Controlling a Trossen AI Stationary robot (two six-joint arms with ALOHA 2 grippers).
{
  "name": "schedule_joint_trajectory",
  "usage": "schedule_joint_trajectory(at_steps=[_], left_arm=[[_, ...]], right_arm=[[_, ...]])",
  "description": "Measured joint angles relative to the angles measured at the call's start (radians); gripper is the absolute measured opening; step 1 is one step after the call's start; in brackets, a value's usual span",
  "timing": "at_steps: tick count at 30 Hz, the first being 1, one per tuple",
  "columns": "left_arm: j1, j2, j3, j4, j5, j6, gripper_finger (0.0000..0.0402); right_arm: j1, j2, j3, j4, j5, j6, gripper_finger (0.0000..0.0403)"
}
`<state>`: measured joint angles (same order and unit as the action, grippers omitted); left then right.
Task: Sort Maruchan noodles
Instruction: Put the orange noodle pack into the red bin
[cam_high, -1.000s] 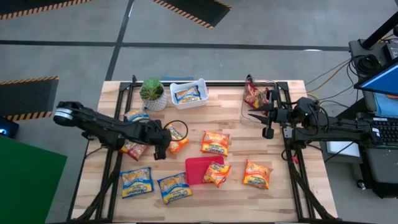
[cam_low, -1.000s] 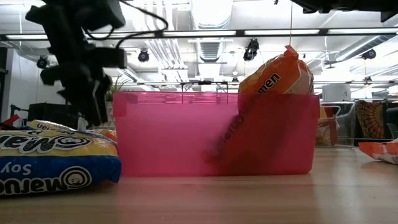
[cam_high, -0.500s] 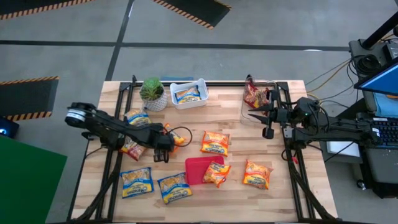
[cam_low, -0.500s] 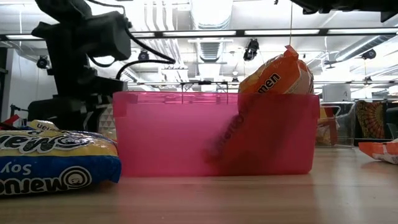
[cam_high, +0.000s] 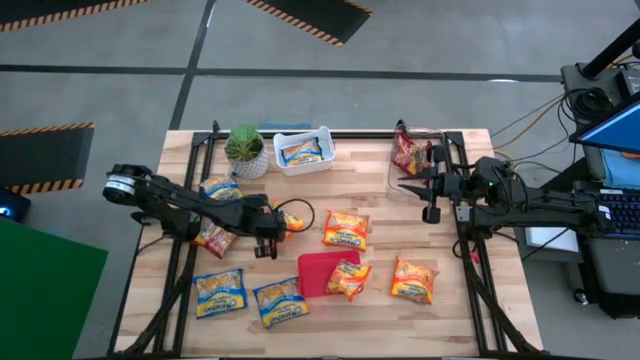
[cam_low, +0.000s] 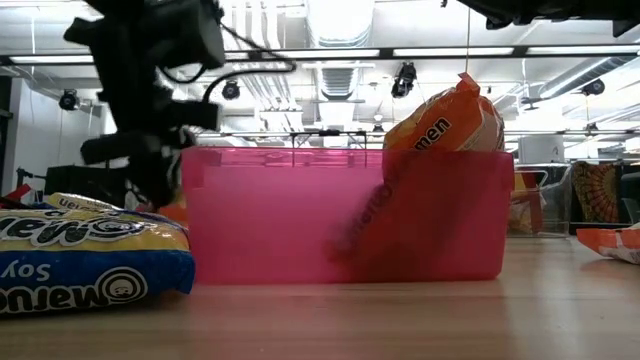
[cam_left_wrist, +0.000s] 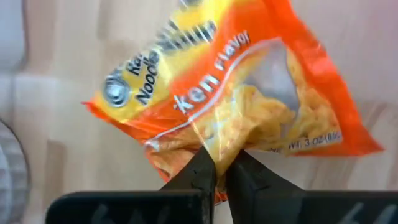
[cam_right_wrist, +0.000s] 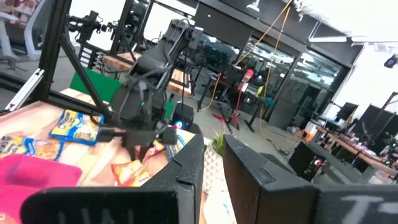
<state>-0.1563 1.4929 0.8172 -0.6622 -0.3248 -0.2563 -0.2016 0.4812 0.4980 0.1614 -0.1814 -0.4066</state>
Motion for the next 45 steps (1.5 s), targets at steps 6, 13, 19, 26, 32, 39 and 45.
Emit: schedule_joint_trajectory(at_steps=[6,13,19,26,32,39,45], left_arm=[[0.0,-0.048,0.085,0.019,-0.052,0.074,0.0002],[0.0,-0.105,0.206,0.115,-0.094,0.141,0.0001],[0.0,-0.093,0.285,0.235,0.019,0.156,0.0001],[-0.035,-0.024,0.303,0.349,0.186,0.152,0.0],[-0.077,0.037,0.308,0.391,0.258,0.113,0.0],[-0.098,0.142,0.311,0.413,0.41,-0.028,0.0],[-0.096,0.208,0.335,0.424,0.578,-0.119,0.0021]], right_arm=[[0.0,0.0,0.0,-0.003,0.0,0.038,0.0047],[0.0,0.0,0.0,-0.025,0.0,0.042,0.0047],[0.0,0.0,0.0,-0.028,0.0,0.057,0.0047],[0.0,0.0,0.0,-0.031,0.0,0.07,0.0047],[0.0,0.0,0.0,-0.036,0.0,0.075,0.0047],[0.0,0.0,-0.001,-0.037,-0.001,0.069,0.0047],[0.0,0.0,-0.001,-0.035,-0.001,0.067,0.0047]])
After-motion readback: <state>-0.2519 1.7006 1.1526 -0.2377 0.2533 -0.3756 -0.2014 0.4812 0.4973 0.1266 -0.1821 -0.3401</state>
